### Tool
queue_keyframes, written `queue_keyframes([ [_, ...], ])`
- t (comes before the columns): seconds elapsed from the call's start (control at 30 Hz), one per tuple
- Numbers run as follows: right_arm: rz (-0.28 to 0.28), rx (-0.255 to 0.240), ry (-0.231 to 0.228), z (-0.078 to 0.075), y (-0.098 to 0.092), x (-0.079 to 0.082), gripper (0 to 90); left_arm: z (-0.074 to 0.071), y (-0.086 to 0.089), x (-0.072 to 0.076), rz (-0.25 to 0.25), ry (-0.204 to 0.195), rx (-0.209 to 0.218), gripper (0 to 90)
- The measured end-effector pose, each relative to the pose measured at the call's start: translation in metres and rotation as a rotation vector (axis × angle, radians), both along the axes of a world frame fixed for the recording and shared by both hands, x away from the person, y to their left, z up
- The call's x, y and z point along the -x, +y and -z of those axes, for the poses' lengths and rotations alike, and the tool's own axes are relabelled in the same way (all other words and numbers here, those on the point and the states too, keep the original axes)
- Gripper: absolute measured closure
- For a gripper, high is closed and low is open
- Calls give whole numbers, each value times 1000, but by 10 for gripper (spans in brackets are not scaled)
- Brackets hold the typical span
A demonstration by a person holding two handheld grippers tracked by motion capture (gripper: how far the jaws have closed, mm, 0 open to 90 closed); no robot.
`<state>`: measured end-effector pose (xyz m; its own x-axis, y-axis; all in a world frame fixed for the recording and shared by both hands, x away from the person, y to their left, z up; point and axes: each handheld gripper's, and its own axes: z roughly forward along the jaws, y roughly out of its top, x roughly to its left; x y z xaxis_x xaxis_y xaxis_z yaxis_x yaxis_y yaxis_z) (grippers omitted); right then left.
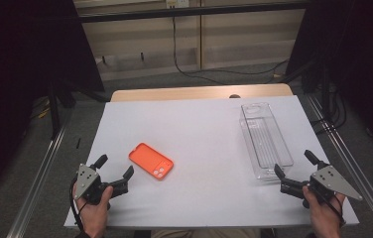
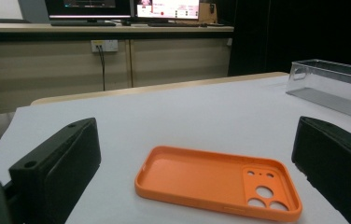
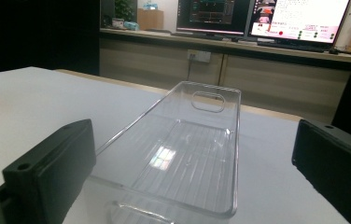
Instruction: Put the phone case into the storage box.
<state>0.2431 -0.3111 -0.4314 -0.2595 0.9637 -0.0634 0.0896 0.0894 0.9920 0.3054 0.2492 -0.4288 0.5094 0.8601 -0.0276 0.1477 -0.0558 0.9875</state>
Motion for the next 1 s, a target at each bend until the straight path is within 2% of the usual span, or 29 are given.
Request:
queue_keyframes([
  [0.1,2,-3,2,0,-1,-1,0,-1,-1,0,11,-1,3,15],
  [0.13,5,-3,4,0,-1,-1,0,-1,0,0,10,3,-15,15],
  [0.2,-2,-7,4,1,0,-1,0,-1,-1,0,18,9,-19,37],
  [0.23,-1,-7,2,0,-1,-1,0,-1,-1,0,40,24,-22,57],
  [0.33,-4,-9,3,0,-1,-1,0,-2,-2,-1,44,29,-26,47],
  [0.53,-13,-9,5,1,0,-1,0,-4,-3,-6,59,30,-13,44],
  [0.6,-14,-9,7,1,0,-1,0,-4,-4,-9,78,36,-13,44],
  [0.63,-16,-9,7,1,0,-1,0,-4,-5,-10,98,49,5,44],
  [0.77,-18,-10,6,1,-1,-1,0,-6,-7,-13,103,45,6,43],
  [0.8,-20,-11,8,1,-1,-1,0,-9,-7,-14,97,30,23,39],
  [0.87,-22,-15,9,2,-1,-1,0,-11,-8,-17,91,20,16,35],
  [0.97,-25,-17,13,2,-1,0,0,-10,-10,-21,96,27,23,35],
  [1.0,-26,-19,14,2,-1,0,0,-10,-12,-21,98,30,41,35],
])
